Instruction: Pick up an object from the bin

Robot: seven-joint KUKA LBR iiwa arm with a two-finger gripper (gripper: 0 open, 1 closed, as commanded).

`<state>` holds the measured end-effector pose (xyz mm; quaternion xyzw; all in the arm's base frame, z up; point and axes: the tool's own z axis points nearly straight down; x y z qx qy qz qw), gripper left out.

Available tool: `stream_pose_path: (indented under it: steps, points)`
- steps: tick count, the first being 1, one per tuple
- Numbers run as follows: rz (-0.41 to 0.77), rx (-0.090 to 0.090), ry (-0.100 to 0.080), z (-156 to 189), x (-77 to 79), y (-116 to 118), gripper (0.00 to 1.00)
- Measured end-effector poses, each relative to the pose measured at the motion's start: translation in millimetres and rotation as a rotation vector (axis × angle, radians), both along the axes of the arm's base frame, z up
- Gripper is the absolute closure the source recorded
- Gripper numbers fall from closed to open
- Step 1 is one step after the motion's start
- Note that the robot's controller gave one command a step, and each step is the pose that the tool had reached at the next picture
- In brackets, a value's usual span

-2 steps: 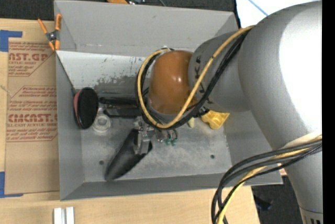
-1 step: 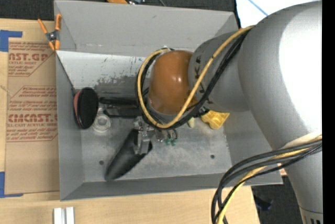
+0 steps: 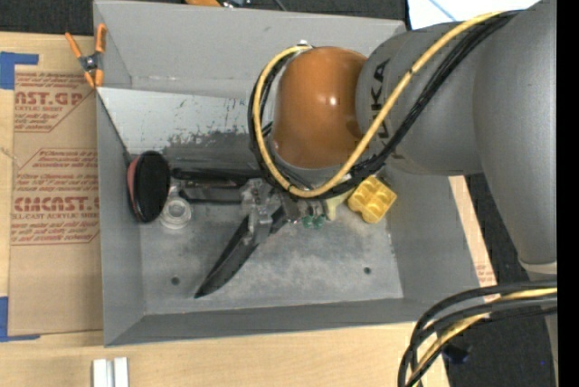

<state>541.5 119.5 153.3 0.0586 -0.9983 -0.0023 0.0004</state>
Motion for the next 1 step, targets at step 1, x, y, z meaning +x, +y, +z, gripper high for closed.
stream_pose_path:
  steps: [1]
  points:
    - [-0.011, 0.000, 0.000, 39.2, -4.0, -12.5, 1.00]
